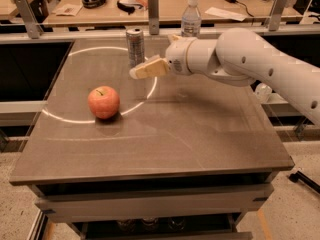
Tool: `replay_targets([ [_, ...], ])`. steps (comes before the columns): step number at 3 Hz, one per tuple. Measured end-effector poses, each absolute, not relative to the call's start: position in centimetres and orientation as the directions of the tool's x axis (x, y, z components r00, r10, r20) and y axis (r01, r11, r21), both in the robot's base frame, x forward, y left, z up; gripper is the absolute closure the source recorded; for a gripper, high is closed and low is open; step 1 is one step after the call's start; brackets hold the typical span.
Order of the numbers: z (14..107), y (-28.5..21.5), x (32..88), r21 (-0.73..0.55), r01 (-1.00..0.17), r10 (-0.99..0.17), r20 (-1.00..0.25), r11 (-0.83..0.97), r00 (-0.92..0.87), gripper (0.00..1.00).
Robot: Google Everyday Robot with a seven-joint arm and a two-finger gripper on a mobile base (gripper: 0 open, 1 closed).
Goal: Move redbull can near apple
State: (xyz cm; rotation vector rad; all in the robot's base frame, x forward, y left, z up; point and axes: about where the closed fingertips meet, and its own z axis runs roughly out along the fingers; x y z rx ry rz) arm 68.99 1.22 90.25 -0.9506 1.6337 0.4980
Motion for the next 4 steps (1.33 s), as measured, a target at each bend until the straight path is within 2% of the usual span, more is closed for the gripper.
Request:
replay_targets([
  [4,89.2,4.3,74.1,-0.143,-0.82,-0.317,-0.947,0.554,-0.049,0.0],
])
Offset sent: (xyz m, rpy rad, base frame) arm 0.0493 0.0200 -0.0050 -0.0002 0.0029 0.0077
